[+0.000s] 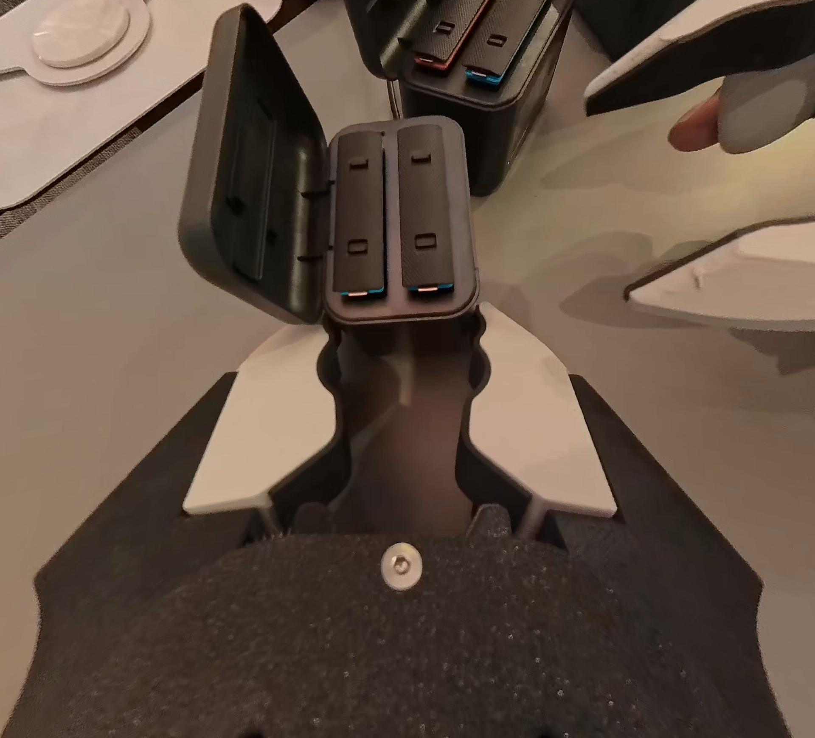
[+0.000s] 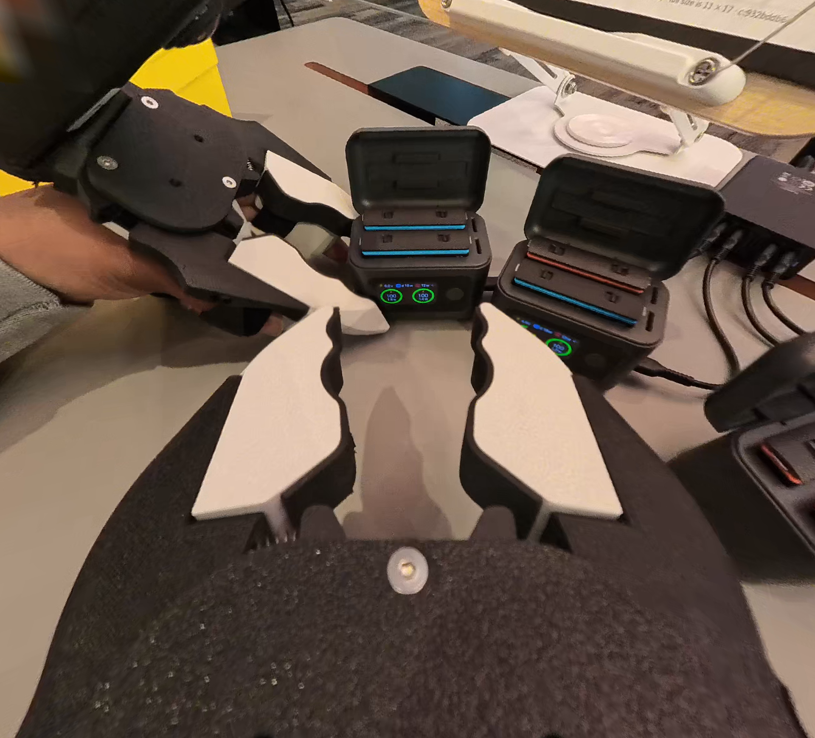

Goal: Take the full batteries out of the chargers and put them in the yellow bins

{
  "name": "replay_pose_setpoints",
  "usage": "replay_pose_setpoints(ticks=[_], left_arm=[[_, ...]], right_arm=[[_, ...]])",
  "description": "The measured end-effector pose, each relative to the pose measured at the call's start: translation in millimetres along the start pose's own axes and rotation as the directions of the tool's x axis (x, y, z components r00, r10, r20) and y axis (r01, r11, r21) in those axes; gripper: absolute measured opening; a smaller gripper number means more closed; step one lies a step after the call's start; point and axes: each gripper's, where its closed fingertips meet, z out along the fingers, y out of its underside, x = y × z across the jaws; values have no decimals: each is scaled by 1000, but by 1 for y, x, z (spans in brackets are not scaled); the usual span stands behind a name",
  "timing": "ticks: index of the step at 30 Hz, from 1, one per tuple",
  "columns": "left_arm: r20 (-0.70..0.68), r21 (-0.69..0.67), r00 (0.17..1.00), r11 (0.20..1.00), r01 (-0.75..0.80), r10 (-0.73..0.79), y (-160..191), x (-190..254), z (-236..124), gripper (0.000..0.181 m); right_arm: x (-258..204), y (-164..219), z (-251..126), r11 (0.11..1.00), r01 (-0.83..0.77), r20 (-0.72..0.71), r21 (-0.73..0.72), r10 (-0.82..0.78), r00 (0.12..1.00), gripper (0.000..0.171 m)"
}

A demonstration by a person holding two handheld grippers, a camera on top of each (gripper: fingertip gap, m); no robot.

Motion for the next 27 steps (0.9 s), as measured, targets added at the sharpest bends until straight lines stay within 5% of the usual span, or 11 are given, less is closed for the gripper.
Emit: replay_pose_setpoints(ticks=[10,13,18,27], left_arm=[[7,0,1000,1000,5,-5,0,-1,0,57],[13,0,1000,1000,10,-10,0,-3,0,57],[22,-1,1000,1000,16,-16,0,-4,0,57],[23,-1,1000,1000,16,-16,0,-4,0,57]], right_arm=[[-5,18,19,993,26,-2,-114,-26,1000,49],[-4,28,18,983,39,-28,-177,-44,999,21],[2,47,15,957,28,-90,-290,-56,994,1],[2,48,14,954,28,-99,-297,-60,993,0]])
